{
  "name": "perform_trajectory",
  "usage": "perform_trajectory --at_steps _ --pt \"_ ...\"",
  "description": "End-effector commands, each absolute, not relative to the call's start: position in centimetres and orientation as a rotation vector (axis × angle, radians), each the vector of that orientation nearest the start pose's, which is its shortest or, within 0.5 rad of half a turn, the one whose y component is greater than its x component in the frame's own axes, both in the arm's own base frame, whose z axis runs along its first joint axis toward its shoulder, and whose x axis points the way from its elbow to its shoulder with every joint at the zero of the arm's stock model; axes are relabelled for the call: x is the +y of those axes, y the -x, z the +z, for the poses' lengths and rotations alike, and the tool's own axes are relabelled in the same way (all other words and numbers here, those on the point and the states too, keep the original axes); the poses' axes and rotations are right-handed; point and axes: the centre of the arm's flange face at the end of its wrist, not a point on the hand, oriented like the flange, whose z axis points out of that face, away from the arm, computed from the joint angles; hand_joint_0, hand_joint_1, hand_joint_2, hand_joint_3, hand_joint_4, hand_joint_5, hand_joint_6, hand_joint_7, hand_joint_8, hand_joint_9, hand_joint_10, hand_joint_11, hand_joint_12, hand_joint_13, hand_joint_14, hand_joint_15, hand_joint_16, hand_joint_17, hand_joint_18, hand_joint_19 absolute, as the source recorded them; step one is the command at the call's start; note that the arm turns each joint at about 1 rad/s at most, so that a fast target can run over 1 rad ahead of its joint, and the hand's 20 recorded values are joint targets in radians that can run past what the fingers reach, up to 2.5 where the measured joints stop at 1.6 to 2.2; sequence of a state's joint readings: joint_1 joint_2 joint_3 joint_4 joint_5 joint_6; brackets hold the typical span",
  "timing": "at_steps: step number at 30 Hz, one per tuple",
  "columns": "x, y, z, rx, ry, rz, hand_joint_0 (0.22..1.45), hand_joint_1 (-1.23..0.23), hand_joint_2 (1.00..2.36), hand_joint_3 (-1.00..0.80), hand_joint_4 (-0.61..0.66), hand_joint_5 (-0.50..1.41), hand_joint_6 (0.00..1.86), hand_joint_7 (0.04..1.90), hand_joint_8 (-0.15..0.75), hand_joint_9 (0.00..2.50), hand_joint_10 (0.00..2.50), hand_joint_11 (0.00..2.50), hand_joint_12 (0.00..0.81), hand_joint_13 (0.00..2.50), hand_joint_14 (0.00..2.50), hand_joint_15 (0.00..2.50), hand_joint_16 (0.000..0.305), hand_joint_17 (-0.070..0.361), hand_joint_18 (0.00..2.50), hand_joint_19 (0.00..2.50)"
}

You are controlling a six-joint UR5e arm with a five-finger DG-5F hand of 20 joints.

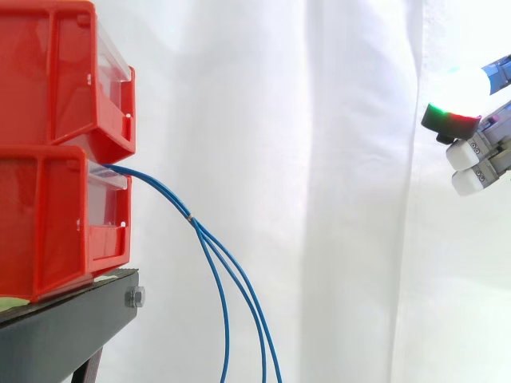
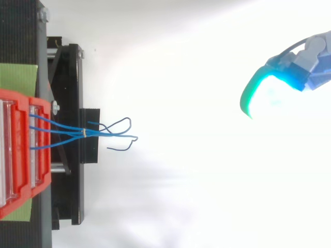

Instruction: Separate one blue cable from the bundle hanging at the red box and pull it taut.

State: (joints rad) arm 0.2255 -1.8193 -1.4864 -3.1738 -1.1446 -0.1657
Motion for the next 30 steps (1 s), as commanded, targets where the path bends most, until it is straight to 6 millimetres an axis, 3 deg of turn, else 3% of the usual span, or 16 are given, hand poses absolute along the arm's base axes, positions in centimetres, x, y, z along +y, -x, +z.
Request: perform_trajectory --at_steps 1,21,30 --pt "-4.5 -58.6 39.5 1.313 -1.262 0.805 0.56 -0.57 1.00 -0.50 0.28 -0.23 0.50 0.83 0.322 0.49 0.01 0.22 0.322 0.34 0.00 0.14 0.043 0.098 0.42 0.33" --pt "-3.9 -58.7 39.5 1.310 -1.257 0.820 0.58 -0.54 1.00 -0.50 0.30 -0.22 0.50 0.84 0.342 0.55 0.01 0.26 0.315 0.39 0.00 0.15 0.042 0.095 0.46 0.33" --pt "-3.7 -60.9 38.0 1.189 -1.269 0.852 0.58 -0.54 1.00 -0.50 0.30 -0.22 0.50 0.84 0.345 0.55 0.01 0.27 0.318 0.39 0.00 0.15 0.043 0.096 0.47 0.33"
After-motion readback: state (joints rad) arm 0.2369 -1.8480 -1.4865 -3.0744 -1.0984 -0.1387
